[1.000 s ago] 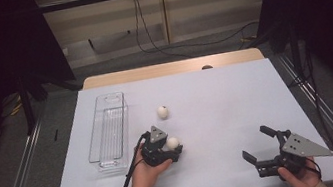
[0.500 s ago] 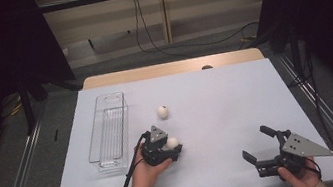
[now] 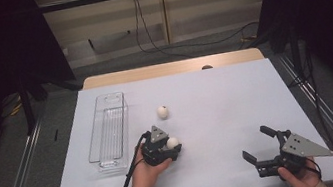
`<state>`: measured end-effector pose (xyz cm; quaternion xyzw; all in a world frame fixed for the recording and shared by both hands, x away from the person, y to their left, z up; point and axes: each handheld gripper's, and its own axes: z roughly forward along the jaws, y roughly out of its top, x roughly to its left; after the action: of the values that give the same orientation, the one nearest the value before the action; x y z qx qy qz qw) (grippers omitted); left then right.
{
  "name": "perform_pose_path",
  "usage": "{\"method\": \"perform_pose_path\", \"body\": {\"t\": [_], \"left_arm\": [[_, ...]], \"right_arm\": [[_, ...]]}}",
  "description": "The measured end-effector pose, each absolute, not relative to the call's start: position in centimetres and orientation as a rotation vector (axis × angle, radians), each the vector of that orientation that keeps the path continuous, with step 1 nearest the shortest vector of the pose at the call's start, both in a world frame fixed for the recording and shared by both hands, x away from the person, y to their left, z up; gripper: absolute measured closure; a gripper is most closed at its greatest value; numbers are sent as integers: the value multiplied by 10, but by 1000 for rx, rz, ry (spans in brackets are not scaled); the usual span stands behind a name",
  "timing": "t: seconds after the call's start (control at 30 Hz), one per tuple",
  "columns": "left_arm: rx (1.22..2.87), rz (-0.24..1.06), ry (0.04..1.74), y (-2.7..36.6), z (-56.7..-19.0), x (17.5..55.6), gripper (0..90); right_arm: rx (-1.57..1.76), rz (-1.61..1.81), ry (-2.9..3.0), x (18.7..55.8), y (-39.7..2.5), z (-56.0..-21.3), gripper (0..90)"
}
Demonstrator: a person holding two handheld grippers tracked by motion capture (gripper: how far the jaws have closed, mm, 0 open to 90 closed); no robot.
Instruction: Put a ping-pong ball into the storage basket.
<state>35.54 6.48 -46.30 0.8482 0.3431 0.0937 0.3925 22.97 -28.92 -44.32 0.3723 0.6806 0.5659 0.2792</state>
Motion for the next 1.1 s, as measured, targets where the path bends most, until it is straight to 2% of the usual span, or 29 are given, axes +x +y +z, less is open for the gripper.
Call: {"method": "perform_pose_path", "body": {"t": [0.57,1.1], "left_arm": [[2152,230,869,65,-463,357,505],[2144,215,892,67,-462,358,510]], "right_arm": [[999,1517,1826,230,-289,-443,10],[998,1519,1823,229,-290,-443,10]]}}
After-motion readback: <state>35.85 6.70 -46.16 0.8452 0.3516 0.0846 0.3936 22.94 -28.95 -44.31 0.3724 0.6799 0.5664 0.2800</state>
